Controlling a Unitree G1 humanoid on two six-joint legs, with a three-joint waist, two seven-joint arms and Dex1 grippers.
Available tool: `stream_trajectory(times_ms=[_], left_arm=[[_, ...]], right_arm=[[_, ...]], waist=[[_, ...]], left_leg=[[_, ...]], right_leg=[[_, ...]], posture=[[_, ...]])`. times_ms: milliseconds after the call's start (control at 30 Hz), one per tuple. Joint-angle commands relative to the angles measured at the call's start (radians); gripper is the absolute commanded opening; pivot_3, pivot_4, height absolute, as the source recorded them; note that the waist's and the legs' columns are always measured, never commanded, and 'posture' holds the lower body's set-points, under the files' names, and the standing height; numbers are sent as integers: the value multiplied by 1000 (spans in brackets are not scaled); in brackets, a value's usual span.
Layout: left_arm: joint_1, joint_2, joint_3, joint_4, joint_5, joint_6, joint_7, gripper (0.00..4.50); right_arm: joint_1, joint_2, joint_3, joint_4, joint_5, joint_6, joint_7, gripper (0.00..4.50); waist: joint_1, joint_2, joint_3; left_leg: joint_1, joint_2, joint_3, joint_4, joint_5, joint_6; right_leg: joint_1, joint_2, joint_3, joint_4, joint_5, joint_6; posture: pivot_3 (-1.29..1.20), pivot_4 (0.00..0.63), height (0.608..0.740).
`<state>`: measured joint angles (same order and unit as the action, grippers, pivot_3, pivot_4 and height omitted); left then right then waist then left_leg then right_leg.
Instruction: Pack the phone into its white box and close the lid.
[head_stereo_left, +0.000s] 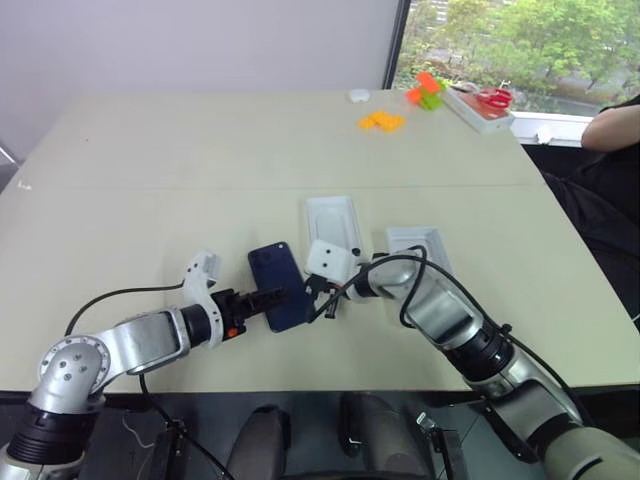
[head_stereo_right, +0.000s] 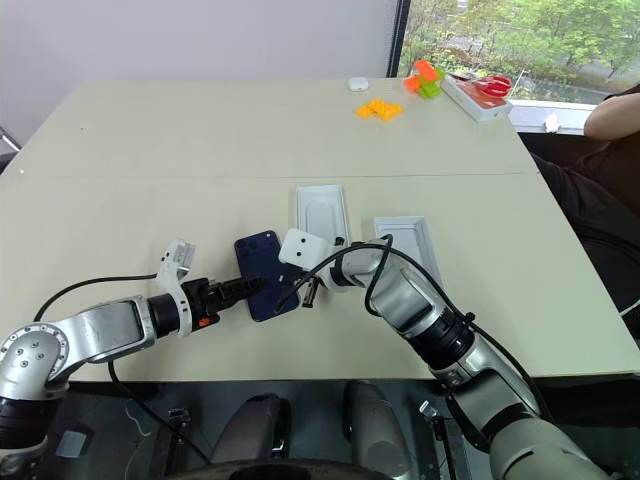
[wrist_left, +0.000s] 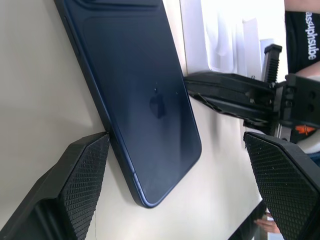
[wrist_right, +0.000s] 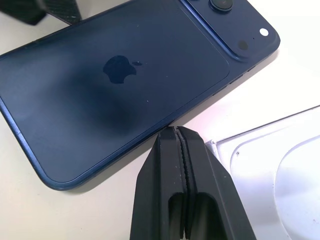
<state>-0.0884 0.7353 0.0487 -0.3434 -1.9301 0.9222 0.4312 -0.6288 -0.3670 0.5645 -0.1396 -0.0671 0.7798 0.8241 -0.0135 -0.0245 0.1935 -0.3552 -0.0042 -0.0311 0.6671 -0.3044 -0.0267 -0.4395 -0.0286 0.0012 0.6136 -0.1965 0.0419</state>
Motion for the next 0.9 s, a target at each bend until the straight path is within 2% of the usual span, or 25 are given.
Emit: stream_trajectory(times_ms=[33, 567, 900], left_arm=[[-30, -15, -13, -12, -39, -19, -17, 4500], [-39, -100, 17, -53, -42, -57, -55, 4500], [-41, -85, -5, -48, -42, -51, -23, 4500]], right_arm=[[2, 39, 35, -16, 30, -9, 29, 40], [2, 53, 25, -5, 34, 8, 30, 40], [2, 55, 23, -2, 33, 11, 32, 40]], waist=[[0, 0, 0], [2, 0, 0], [0, 0, 0]], left_leg=[[0, 0, 0, 0, 0, 0], [0, 0, 0, 0, 0, 0], [0, 0, 0, 0, 0, 0]], right_leg=[[0, 0, 0, 0, 0, 0], [0, 0, 0, 0, 0, 0], [0, 0, 0, -1, 0, 0]], posture=[[0, 150, 740], [0, 150, 740], [0, 150, 740]])
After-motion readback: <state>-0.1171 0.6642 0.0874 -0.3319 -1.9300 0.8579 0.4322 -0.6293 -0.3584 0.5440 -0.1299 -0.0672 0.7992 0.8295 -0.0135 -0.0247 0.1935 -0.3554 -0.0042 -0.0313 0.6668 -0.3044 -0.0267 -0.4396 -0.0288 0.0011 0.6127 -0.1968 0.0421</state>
